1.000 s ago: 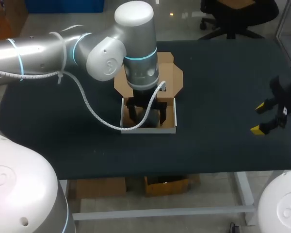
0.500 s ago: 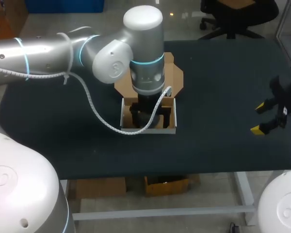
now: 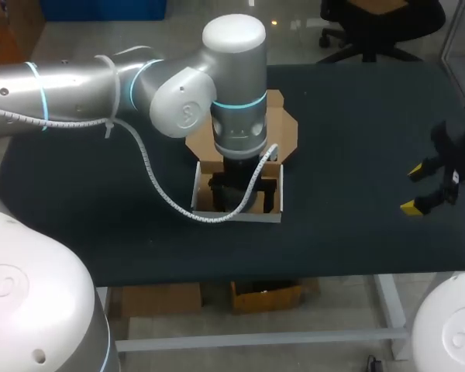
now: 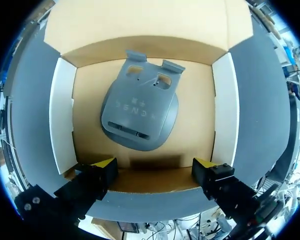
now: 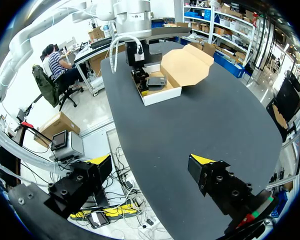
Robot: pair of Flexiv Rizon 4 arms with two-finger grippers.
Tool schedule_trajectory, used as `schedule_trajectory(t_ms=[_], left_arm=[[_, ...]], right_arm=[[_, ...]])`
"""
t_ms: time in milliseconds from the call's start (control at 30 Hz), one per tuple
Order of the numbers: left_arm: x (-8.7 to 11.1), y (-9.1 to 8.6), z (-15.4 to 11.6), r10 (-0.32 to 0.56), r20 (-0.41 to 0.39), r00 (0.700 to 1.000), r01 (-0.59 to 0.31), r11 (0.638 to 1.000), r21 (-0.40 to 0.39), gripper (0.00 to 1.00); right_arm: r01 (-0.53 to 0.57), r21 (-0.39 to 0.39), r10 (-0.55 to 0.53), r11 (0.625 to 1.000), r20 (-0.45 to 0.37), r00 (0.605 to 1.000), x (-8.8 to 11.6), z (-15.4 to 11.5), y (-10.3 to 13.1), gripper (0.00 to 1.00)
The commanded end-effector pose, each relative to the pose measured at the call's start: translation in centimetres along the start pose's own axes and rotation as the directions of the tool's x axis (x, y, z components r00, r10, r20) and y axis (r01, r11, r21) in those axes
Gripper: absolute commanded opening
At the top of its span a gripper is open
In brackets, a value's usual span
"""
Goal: Assemble the packaging by folding the flat box into shape, placing the metal phone stand inside, and closing the box properly
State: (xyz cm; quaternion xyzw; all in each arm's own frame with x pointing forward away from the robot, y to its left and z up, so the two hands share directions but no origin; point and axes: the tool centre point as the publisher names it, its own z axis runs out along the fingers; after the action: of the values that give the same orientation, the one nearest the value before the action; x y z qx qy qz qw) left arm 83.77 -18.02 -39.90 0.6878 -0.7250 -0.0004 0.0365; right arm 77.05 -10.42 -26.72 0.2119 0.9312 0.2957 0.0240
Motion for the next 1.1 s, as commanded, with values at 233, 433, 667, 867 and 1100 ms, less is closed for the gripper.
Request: schedule_trajectory(t_ms=[233, 433, 667, 867, 1100], left_arm=[[0.5, 2.5, 0.1, -0.041, -0.001, 0.999, 0.041, 0.999, -0.012, 1.0], [1.0, 3.8, 0.4, -0.064, -0.002, 0.998, 0.064, 0.997, -0.031, 1.0], [1.6, 5.3, 0.4, -0.085, -0.003, 0.996, 0.084, 0.996, -0.032, 1.0], [1.9, 6.1, 0.6, -0.107, -0.007, 0.994, 0.107, 0.993, -0.043, 1.0], [2.1, 7.0, 0.6, -0.121, -0.007, 0.993, 0.12, 0.992, -0.042, 1.0]], right_arm=[[0.001, -0.003, -0.001, 1.0, -0.001, 1.0, 0.0, -0.1, -0.1, 1.0], [0.001, -0.003, -0.001, 1.0, -0.001, 1.0, 0.0, -0.1, -0.1, 1.0], [0.001, -0.003, -0.001, 1.0, -0.001, 1.0, 0.0, -0.1, -0.1, 1.0], [0.001, -0.003, -0.001, 1.0, -0.001, 1.0, 0.0, -0.1, -0.1, 1.0], [0.001, -0.003, -0.001, 1.0, -0.001, 1.0, 0.0, -0.1, -0.1, 1.0]])
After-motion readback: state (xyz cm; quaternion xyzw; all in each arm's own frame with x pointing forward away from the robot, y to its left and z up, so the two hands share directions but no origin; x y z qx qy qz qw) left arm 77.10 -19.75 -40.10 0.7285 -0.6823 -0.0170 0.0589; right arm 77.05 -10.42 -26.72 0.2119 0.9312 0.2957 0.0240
